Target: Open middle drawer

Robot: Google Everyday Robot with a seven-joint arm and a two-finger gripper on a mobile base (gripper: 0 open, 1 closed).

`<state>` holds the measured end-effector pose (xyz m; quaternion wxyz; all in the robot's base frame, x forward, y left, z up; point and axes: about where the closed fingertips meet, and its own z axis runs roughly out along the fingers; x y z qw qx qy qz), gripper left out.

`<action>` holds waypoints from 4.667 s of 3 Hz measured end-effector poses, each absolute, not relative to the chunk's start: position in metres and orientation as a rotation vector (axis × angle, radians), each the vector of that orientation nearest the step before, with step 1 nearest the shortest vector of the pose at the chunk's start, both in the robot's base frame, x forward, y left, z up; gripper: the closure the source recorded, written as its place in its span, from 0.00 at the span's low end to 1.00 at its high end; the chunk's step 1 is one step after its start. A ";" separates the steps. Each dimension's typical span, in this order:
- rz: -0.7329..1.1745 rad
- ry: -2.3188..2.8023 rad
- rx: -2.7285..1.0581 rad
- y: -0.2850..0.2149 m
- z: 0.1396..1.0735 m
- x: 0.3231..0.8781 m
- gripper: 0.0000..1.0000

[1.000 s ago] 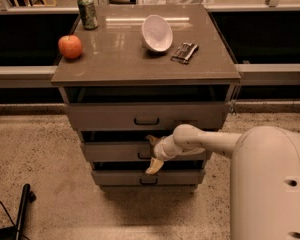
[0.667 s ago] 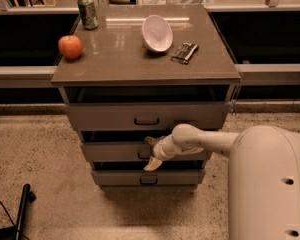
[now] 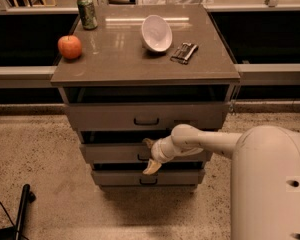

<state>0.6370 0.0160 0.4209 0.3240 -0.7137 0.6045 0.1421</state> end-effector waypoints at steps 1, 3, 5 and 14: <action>0.417 1.574 -1.910 0.021 0.422 0.613 0.28; 0.494 1.570 -1.993 0.027 0.423 0.560 0.29; 0.525 1.604 -2.027 0.021 0.436 0.503 0.32; 0.616 1.636 -2.103 0.020 0.375 0.577 0.91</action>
Offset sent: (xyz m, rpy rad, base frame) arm -0.0792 0.0107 0.0096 -0.0283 0.0826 0.1131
